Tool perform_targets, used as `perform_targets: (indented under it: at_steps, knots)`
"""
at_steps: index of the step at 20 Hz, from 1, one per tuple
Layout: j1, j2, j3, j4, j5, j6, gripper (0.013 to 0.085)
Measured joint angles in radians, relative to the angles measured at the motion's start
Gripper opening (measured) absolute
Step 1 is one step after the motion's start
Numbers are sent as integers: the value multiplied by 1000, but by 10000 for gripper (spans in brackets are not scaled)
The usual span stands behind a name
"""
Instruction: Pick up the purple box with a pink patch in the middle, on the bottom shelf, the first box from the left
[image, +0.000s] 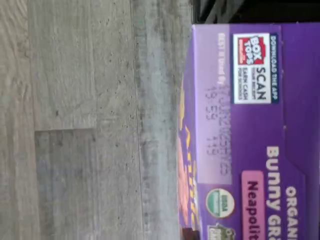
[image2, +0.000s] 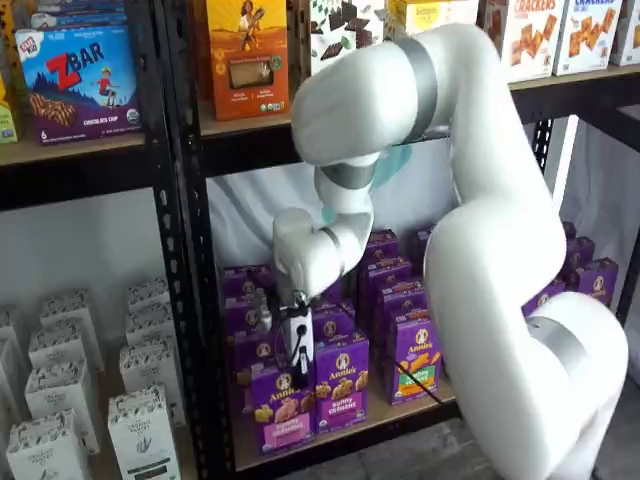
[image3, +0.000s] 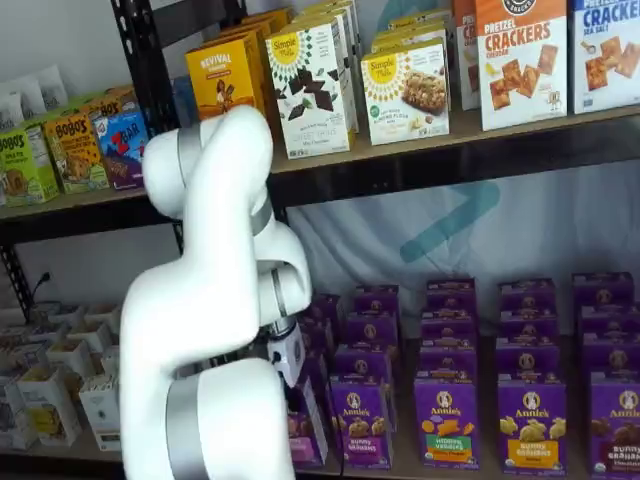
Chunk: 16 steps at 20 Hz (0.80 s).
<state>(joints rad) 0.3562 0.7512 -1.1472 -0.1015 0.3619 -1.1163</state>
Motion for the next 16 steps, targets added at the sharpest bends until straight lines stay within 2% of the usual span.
perform_targets:
  at_steps: [16]
  knots:
    - [-11, -276, 241, -39, 32, 24, 290]
